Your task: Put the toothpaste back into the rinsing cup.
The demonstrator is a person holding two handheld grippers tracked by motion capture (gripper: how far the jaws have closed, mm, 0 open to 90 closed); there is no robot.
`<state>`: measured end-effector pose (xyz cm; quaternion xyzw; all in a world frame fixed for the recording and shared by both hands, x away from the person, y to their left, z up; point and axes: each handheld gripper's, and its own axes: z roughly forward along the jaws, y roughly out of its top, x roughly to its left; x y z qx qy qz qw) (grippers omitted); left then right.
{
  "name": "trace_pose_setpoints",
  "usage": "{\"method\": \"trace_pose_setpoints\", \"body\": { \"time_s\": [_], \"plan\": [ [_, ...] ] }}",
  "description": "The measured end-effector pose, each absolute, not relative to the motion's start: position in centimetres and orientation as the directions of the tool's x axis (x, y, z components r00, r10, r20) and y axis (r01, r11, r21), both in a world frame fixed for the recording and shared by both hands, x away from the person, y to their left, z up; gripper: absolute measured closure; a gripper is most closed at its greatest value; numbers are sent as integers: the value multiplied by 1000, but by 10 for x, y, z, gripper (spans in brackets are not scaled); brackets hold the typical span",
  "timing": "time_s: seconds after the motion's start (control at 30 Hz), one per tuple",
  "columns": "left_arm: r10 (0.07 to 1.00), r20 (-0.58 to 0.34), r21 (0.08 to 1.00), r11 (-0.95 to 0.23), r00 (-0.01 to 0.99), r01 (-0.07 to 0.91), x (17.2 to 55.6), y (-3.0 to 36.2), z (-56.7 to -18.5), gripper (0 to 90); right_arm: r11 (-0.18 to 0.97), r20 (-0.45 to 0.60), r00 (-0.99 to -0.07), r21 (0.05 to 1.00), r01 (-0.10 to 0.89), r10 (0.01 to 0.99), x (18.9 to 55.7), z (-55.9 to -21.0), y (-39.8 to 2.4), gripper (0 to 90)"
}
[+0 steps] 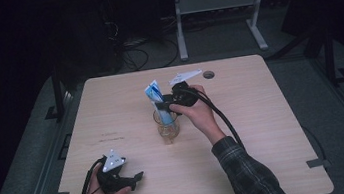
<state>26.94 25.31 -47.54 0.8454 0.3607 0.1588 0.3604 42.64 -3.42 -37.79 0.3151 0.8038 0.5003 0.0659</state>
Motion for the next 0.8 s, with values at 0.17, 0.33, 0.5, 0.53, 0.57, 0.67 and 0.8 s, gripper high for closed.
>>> {"method": "trace_pose_setpoints", "body": {
  "time_s": [0.17, 0.33, 0.5, 0.53, 0.57, 0.67, 0.8],
  "plan": [
    [725, 9, 724, -480, 689, 495, 269, 253, -475, 135, 310, 200, -792, 844, 439, 576, 425, -376, -36, 445],
    [724, 8, 724, -480, 690, 496, 269, 253, -475, 135, 330, 183, -798, 840, 430, 575, 423, -375, -39, 399],
    [724, 8, 724, -480, 690, 496, 269, 253, -475, 135, 327, 178, -795, 843, 428, 580, 421, -372, -47, 385],
    [724, 8, 724, -480, 689, 496, 269, 253, -475, 135, 326, 178, -793, 843, 429, 582, 420, -372, -49, 384],
    [724, 8, 724, -480, 690, 496, 269, 253, -475, 135, 328, 177, -792, 841, 430, 584, 419, -372, -52, 384],
    [725, 7, 725, -478, 689, 496, 269, 253, -475, 135, 327, 174, -790, 841, 430, 588, 416, -372, -58, 384],
    [726, 6, 725, -477, 688, 497, 269, 253, -475, 135, 326, 173, -785, 841, 431, 595, 413, -371, -70, 382]
  ]
}}
